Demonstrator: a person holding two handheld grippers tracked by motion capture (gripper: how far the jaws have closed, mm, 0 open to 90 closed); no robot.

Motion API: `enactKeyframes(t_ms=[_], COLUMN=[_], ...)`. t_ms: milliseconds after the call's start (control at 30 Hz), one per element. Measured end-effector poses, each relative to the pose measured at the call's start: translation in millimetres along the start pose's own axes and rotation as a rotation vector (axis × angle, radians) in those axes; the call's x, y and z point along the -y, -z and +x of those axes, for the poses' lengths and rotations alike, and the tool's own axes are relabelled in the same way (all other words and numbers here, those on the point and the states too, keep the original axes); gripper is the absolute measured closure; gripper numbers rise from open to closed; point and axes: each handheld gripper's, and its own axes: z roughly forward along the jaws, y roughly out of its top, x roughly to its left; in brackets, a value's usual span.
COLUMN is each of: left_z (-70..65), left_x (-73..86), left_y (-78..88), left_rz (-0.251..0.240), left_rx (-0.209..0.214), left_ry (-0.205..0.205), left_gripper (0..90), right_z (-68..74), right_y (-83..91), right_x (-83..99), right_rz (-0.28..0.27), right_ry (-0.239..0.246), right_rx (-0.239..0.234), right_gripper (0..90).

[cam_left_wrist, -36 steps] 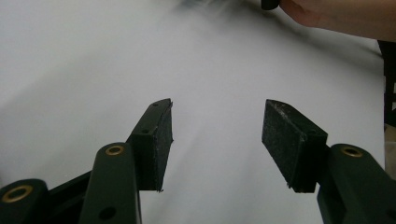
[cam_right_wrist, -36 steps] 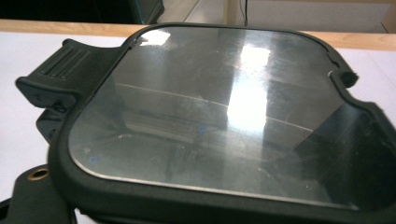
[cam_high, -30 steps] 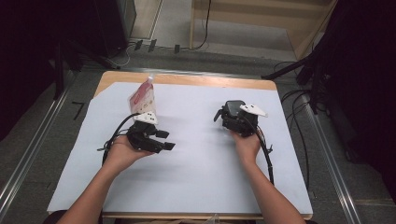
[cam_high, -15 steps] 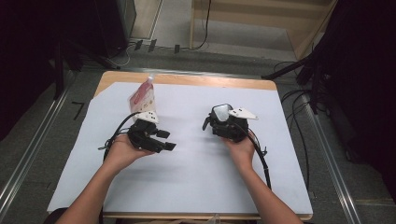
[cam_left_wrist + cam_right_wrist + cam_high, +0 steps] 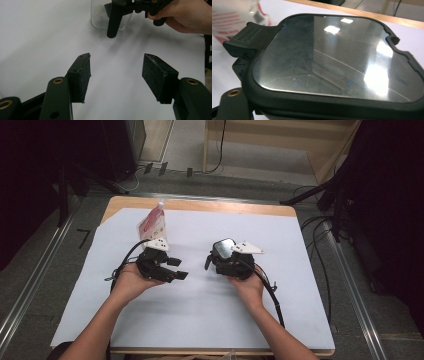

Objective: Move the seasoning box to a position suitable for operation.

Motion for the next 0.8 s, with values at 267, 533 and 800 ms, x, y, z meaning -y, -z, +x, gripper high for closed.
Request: enactKeyframes(t_ms=[267, 533, 800], left_z=[-0.3, -0.1, -0.8], left_x=[0.2, 0.1, 0.5], left_y=[2.8, 2.6, 0.6], left_rz=[-0.003, -0.002, -0.011], left_rx=[-0.007, -0.008, -0.002], left_ry=[-0.008, -0.007, -0.005], left_gripper=[42.0, 41.9, 42.2], right_z=[21.1, 33.4, 41.5], right_y=[1.0, -2.1, -1.9], right_x=[5.0, 12.0, 21.6], right_rz=[0.015, 0.04, 0.016], right_ry=[0.014, 0.036, 0.091], right_rx=[-0.058, -0.085, -0.055], right_gripper=[15.2, 15.2, 15.1])
